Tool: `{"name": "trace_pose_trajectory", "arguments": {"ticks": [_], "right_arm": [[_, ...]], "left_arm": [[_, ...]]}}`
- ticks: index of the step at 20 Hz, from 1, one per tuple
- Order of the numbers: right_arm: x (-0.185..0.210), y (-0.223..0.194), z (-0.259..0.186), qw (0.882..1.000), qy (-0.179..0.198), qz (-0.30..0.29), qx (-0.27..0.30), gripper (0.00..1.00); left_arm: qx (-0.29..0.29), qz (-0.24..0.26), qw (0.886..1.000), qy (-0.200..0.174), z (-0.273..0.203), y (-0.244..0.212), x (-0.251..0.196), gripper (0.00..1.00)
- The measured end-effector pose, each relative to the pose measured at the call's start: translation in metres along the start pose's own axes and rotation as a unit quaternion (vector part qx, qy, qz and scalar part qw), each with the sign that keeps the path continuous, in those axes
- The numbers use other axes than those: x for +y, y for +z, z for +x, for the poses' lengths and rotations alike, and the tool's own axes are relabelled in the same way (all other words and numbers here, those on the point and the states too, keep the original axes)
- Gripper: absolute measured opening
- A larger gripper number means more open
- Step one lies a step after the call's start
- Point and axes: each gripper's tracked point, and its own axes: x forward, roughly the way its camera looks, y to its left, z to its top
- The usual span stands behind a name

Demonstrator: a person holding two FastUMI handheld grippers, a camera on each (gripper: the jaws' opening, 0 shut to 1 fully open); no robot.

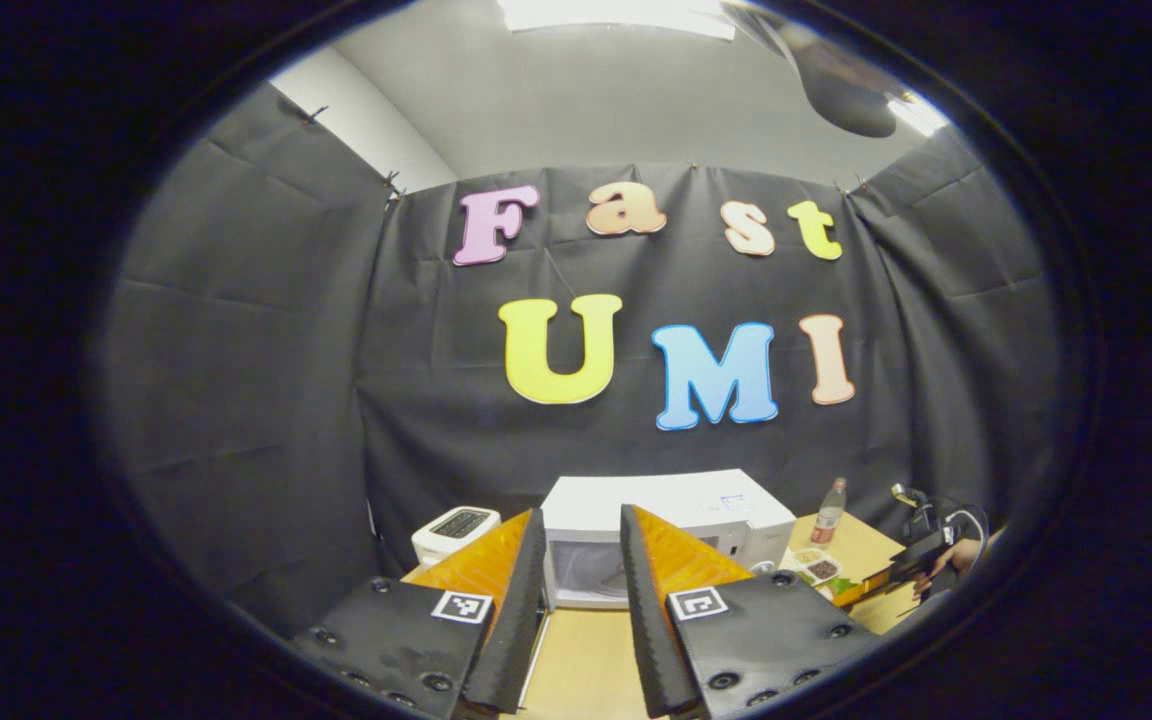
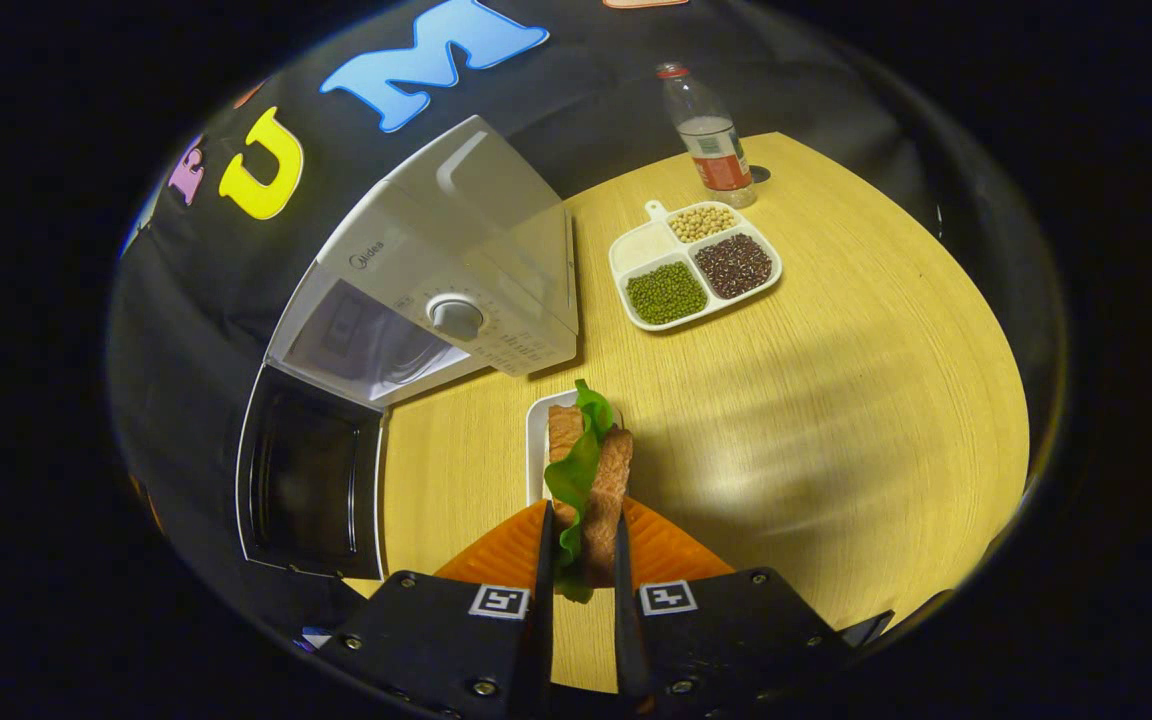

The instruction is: Open the microwave oven with the left hand, put the food in, and close the microwave oven.

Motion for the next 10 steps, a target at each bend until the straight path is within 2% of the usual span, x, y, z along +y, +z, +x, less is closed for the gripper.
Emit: {"name": "trace_pose_trajectory", "arguments": {"ticks": [1,5,6,7,10], "right_arm": [[0.005,0.004,-0.005,1.0,0.005,-0.002,-0.008,0.26],[0.037,0.016,-0.023,0.998,0.039,0.005,-0.042,0.26],[0.048,0.017,-0.025,0.997,0.05,0.015,-0.05,0.26],[0.06,0.017,-0.027,0.996,0.06,0.026,-0.057,0.26],[0.1,0.017,-0.031,0.991,0.094,0.057,-0.08,0.25]], "left_arm": [[-0.004,0.0,1.0,-0.003,0.003,0.004,0.0,0.55],[-0.01,-0.015,0.999,-0.033,0.011,0.004,-0.001,1.0],[-0.011,-0.014,0.999,-0.04,0.013,0.004,0.003,0.97],[-0.012,-0.014,0.999,-0.047,0.016,0.006,0.007,1.0],[-0.016,-0.019,0.998,-0.056,0.022,0.012,0.026,1.0]]}}
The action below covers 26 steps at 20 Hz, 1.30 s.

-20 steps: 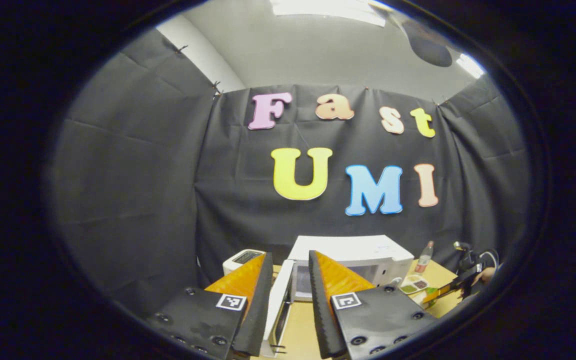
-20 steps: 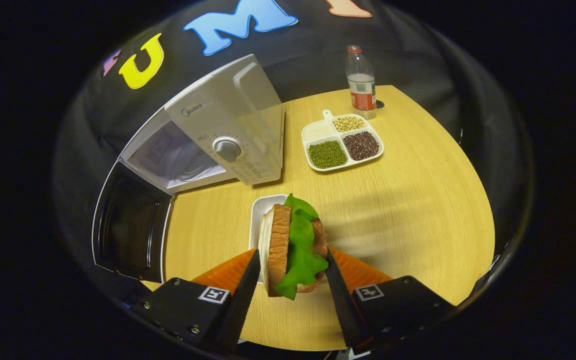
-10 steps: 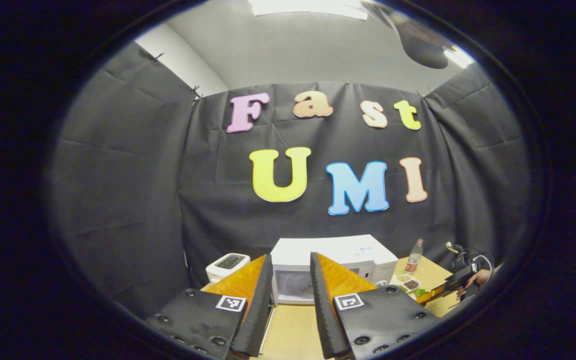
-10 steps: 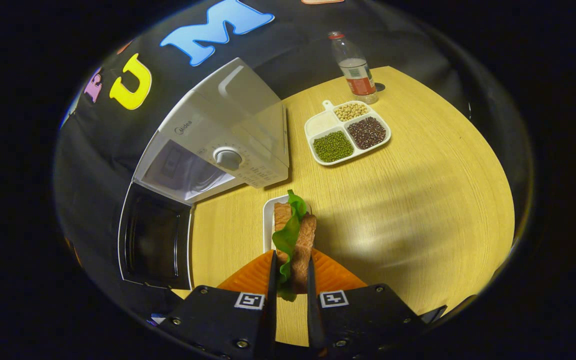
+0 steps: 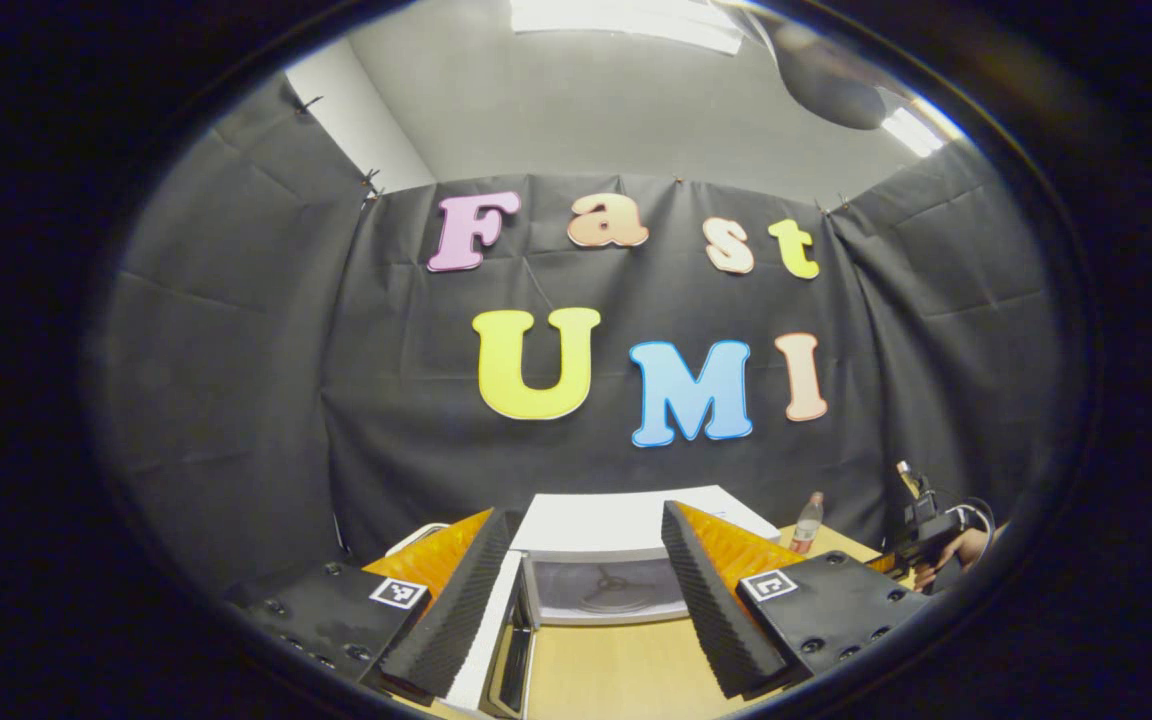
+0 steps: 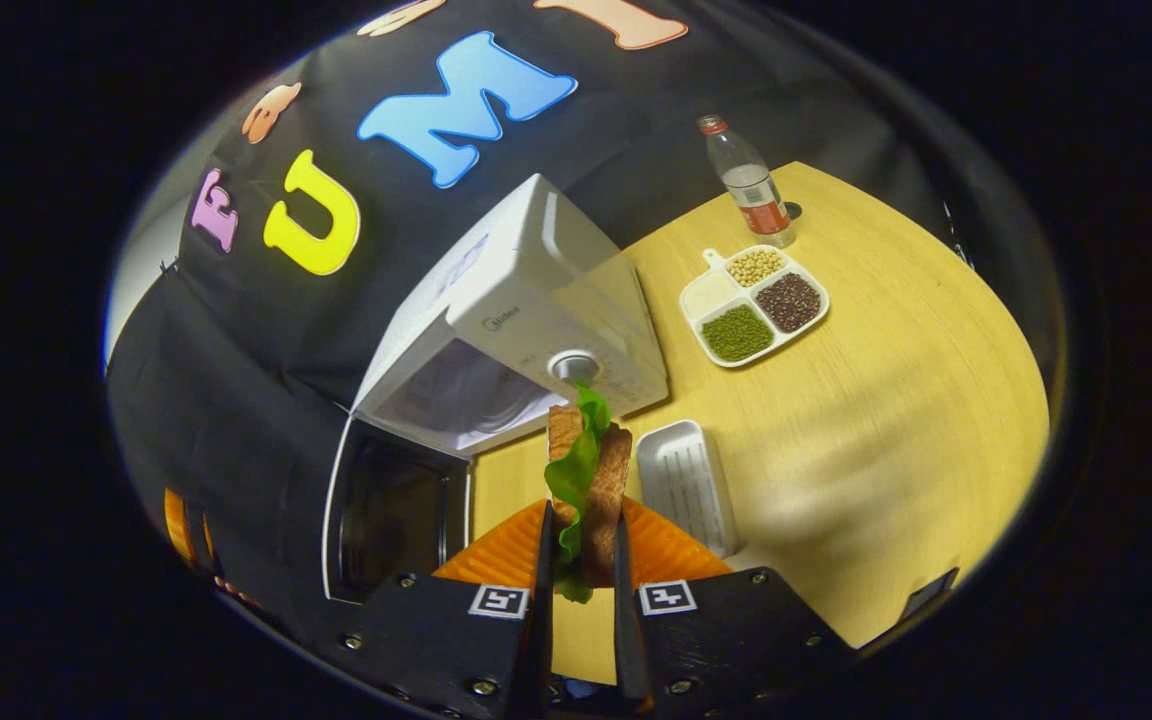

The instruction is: Open the microwave oven with the left hand, put the food in, and close the microwave oven.

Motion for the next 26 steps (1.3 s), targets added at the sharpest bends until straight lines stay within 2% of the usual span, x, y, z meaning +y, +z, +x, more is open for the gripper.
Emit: {"name": "trace_pose_trajectory", "arguments": {"ticks": [3,4,8,12,14,17,20,22,26], "right_arm": [[0.043,-0.006,0.011,0.998,0.045,0.045,-0.017,0.26],[0.056,-0.009,0.016,0.996,0.057,0.061,-0.021,0.26],[0.097,-0.012,0.049,0.985,0.096,0.133,-0.055,0.26],[0.115,-0.011,0.093,0.977,0.093,0.164,-0.103,0.25],[0.118,-0.012,0.114,0.969,0.088,0.197,-0.122,0.26],[0.123,-0.009,0.149,0.956,0.085,0.242,-0.145,0.26],[0.132,0.003,0.185,0.944,0.089,0.263,-0.176,0.26],[0.132,0.005,0.213,0.94,0.08,0.276,-0.185,0.26],[0.128,0.024,0.261,0.923,0.065,0.315,-0.214,0.26]], "left_arm": [[0.003,-0.014,1.0,-0.014,0.005,-0.005,0.014,1.0],[0.001,-0.013,1.0,-0.018,0.007,-0.005,0.02,0.96],[-0.01,-0.008,0.999,-0.033,0.007,0.002,0.039,0.96],[-0.005,-0.012,0.999,-0.047,0.004,-0.006,0.054,0.96],[-0.003,-0.017,0.999,-0.047,0.004,-0.012,0.064,0.96],[0.006,-0.028,0.999,-0.042,0.005,-0.017,0.083,0.96],[0.006,-0.02,0.999,-0.03,0.004,-0.021,0.105,0.96],[0.019,-0.017,0.999,-0.024,0.003,-0.032,0.115,0.95],[0.035,-0.008,0.999,-0.014,-0.002,-0.042,0.133,0.96]]}}
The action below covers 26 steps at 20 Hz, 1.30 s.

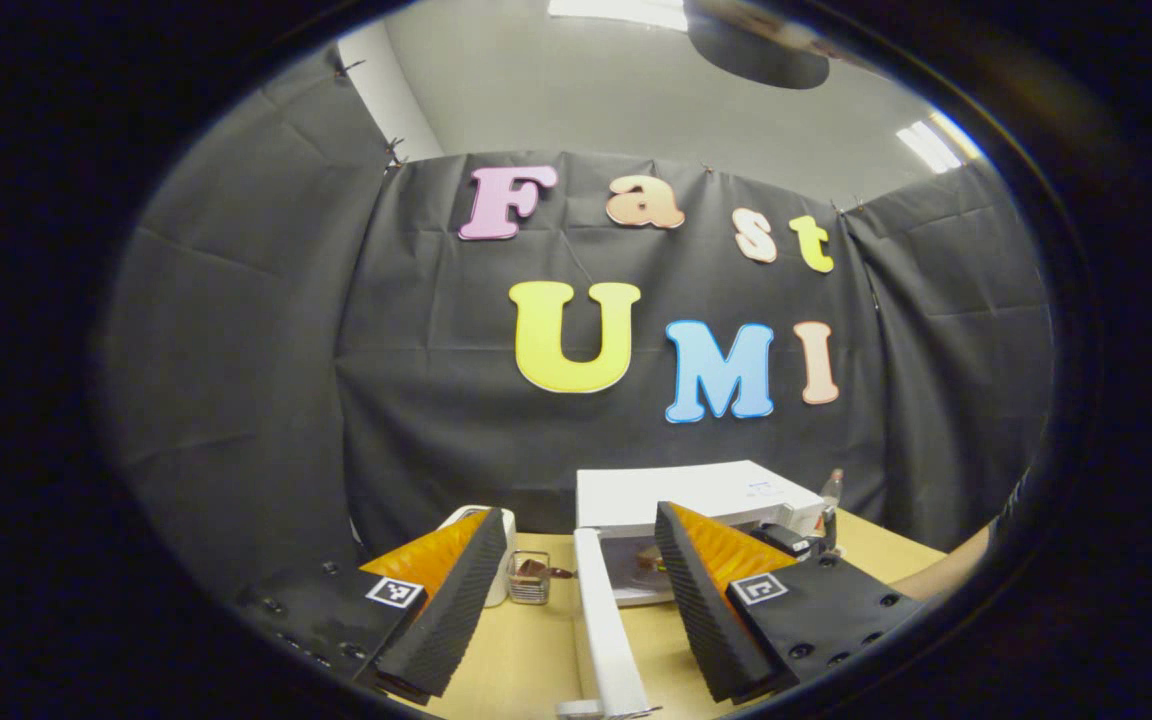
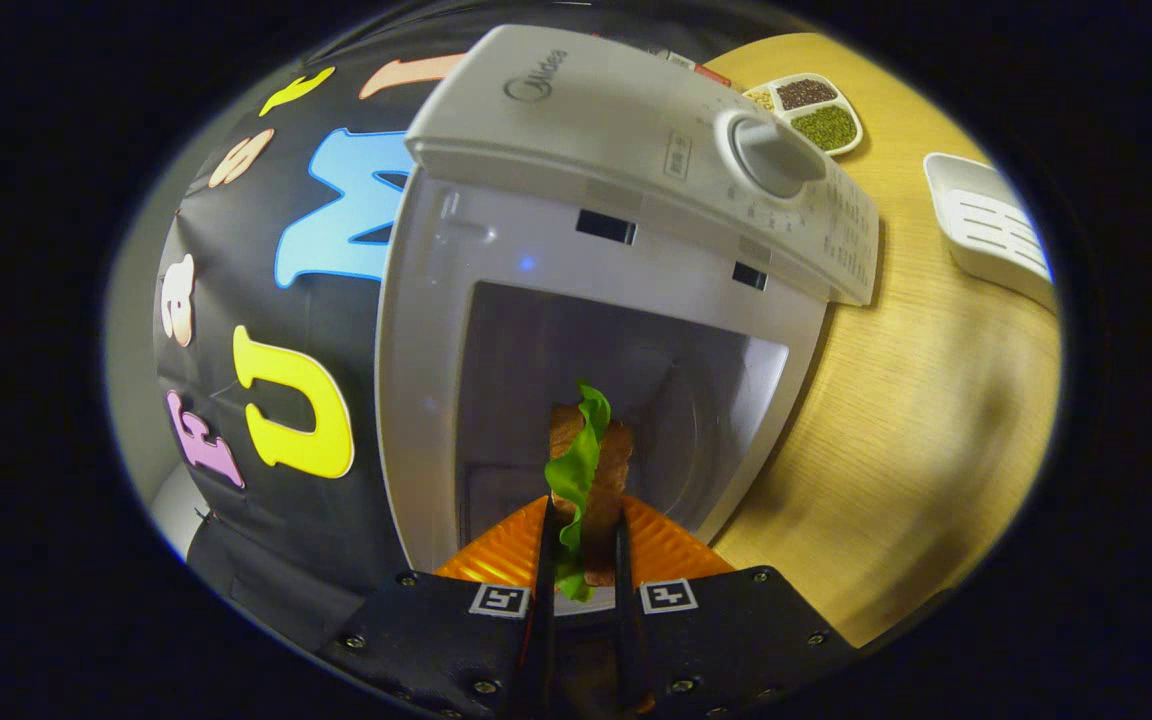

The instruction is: Open the microwave oven with the left hand, put the food in, and close the microwave oven.

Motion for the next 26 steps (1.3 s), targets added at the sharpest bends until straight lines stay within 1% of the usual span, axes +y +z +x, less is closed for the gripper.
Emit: {"name": "trace_pose_trajectory", "arguments": {"ticks": [2,6,8,10,12,13,14,15,16,17,18,19,22,24,26], "right_arm": [[-0.002,0.0,0.023,1.0,-0.01,0.008,-0.021,0.26],[-0.011,-0.004,0.054,0.998,-0.029,0.019,-0.046,0.26],[-0.015,-0.005,0.061,0.998,-0.04,0.024,-0.052,0.26],[-0.02,-0.006,0.058,0.997,-0.061,0.018,-0.052,0.27],[-0.029,-0.008,0.048,0.996,-0.085,0.011,-0.039,0.34],[-0.033,-0.006,0.044,0.995,-0.094,0.001,-0.034,0.41],[-0.037,-0.005,0.04,0.994,-0.103,-0.011,-0.029,0.46],[-0.039,-0.004,0.033,0.993,-0.11,-0.026,-0.024,0.46],[-0.04,-0.003,0.027,0.992,-0.114,-0.045,-0.018,0.52],[-0.036,0.0,0.02,0.992,-0.11,-0.063,-0.014,0.73],[-0.034,0.002,0.011,0.99,-0.11,-0.083,-0.013,0.67],[-0.031,0.005,0.002,0.988,-0.11,-0.106,-0.013,0.76],[-0.018,0.014,-0.027,0.977,-0.102,-0.187,-0.007,0.76],[-0.008,0.022,-0.048,0.965,-0.097,-0.244,-0.007,0.76],[0.004,0.032,-0.074,0.947,-0.088,-0.308,-0.011,0.76]], "left_arm": [[0.007,0.009,1.0,0.01,-0.002,-0.003,0.012,0.96],[0.021,0.008,0.999,0.03,-0.003,-0.01,0.034,0.96],[0.025,0.001,0.999,0.035,-0.002,-0.011,0.041,0.95],[0.02,-0.002,0.999,0.035,0.001,-0.009,0.045,0.96],[0.019,-0.006,0.999,0.028,0.006,-0.011,0.044,0.96],[0.017,-0.009,1.0,0.024,0.009,-0.01,0.042,0.96],[0.015,-0.011,1.0,0.019,0.013,-0.01,0.04,0.96],[0.014,-0.013,1.0,0.013,0.015,-0.01,0.037,0.96],[0.013,-0.015,1.0,0.008,0.019,-0.011,0.034,0.96],[0.012,-0.016,1.0,0.004,0.022,-0.01,0.03,0.96],[0.011,-0.017,1.0,-0.002,0.025,-0.011,0.025,0.96],[0.011,-0.017,1.0,-0.007,0.026,-0.01,0.022,0.96],[0.005,-0.018,1.0,-0.024,0.031,-0.007,0.009,0.96],[0.0,-0.017,0.999,-0.034,0.035,-0.005,0.001,0.96],[-0.001,-0.017,0.999,-0.042,0.04,-0.005,-0.009,0.96]]}}
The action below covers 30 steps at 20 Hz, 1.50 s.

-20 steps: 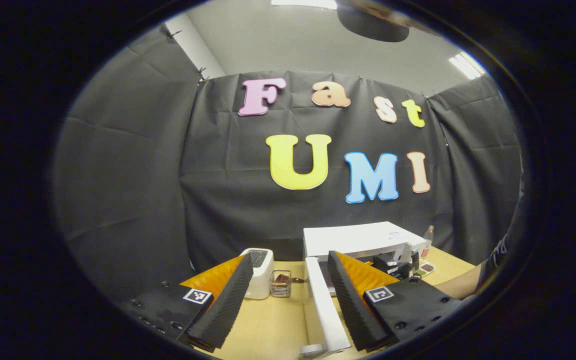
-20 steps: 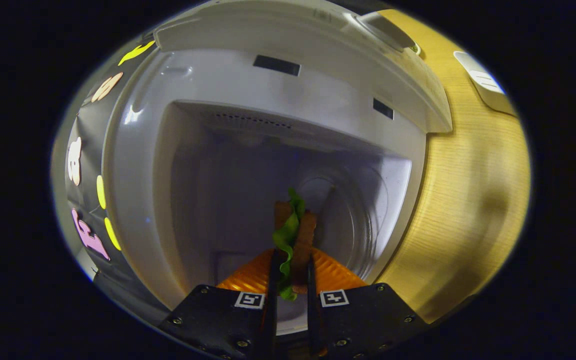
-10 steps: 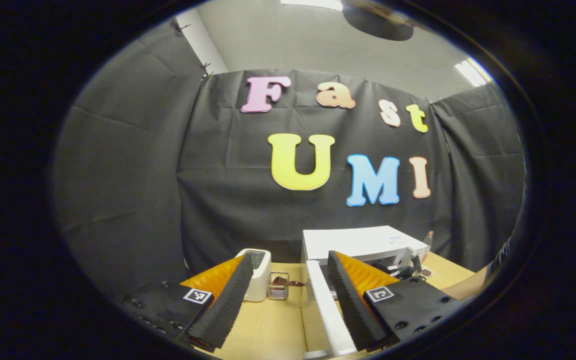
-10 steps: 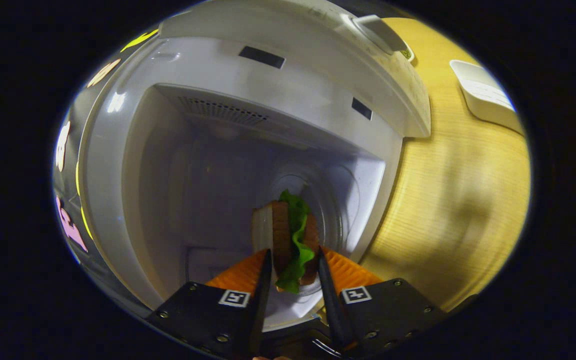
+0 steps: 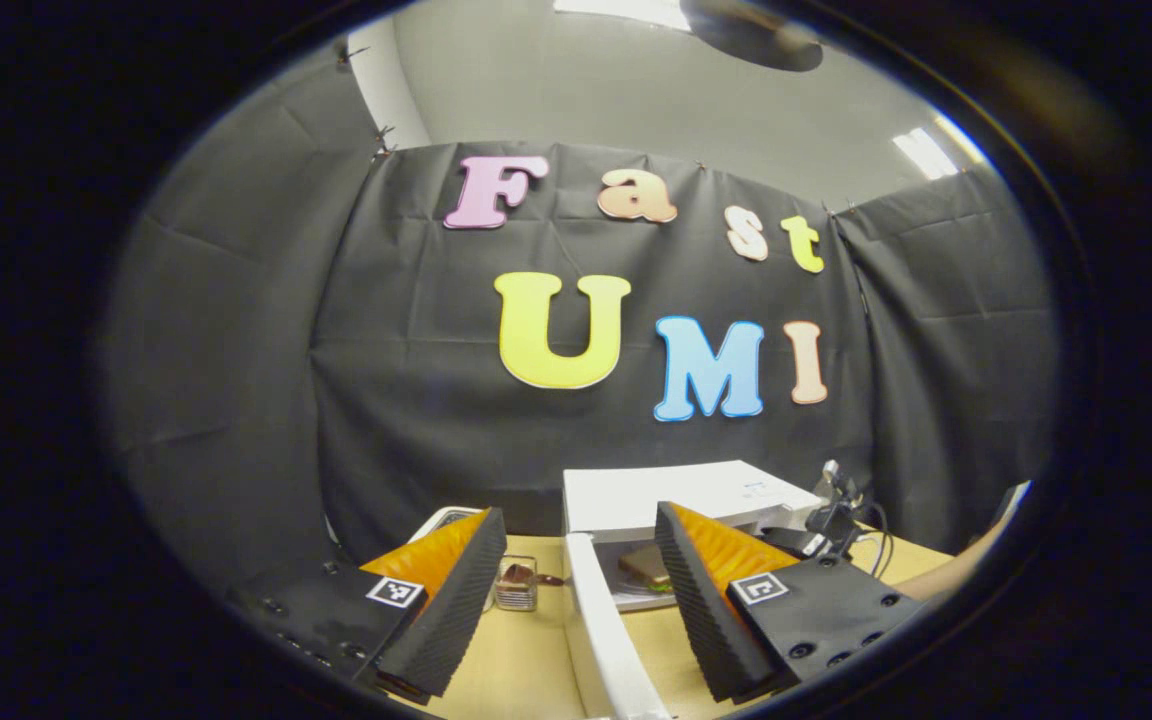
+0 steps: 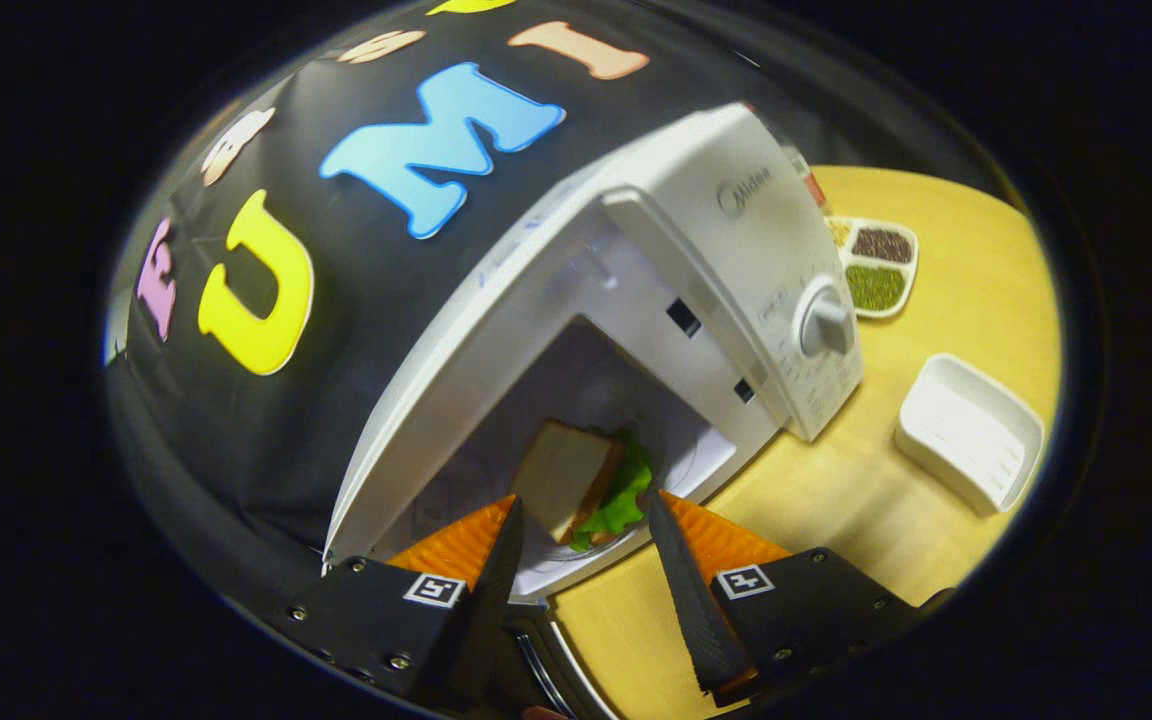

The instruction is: Open the microwave oven with the left hand, put the food in, and close the microwave oven.

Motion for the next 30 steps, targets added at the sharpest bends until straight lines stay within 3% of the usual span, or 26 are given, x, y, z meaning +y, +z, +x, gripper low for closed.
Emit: {"name": "trace_pose_trajectory", "arguments": {"ticks": [5,11,16,18,19,22,23,24,30], "right_arm": [[0.0,0.045,-0.07,0.989,0.016,-0.138,-0.053,0.76],[0.008,0.104,-0.156,0.953,0.05,-0.27,-0.129,0.76],[0.004,0.158,-0.223,0.929,0.05,-0.313,-0.192,0.76],[0.003,0.17,-0.239,0.921,0.054,-0.327,-0.205,0.83],[0.002,0.177,-0.247,0.919,0.052,-0.329,-0.21,0.92],[-0.002,0.192,-0.259,0.915,0.057,-0.328,-0.227,0.98],[-0.001,0.196,-0.262,0.914,0.06,-0.327,-0.232,0.92],[-0.002,0.2,-0.264,0.913,0.064,-0.327,-0.236,0.98],[-0.012,0.211,-0.263,0.919,0.061,-0.311,-0.234,0.98]], "left_arm": [[-0.002,0.001,1.0,-0.021,0.011,-0.001,-0.031,0.96],[-0.005,0.003,0.999,-0.04,0.029,-0.003,-0.08,0.96],[-0.008,0.011,0.998,-0.054,0.038,0.0,-0.119,0.96],[-0.013,0.013,0.998,-0.054,0.039,0.004,-0.131,0.96],[-0.015,0.015,0.998,-0.052,0.04,0.006,-0.135,0.96],[-0.021,0.02,0.999,-0.041,0.04,0.009,-0.142,0.97],[-0.022,0.02,0.999,-0.035,0.039,0.009,-0.141,0.99],[-0.02,0.018,0.999,-0.032,0.037,0.009,-0.14,0.98],[0.016,0.018,1.0,0.017,0.02,-0.01,-0.101,0.88]]}}
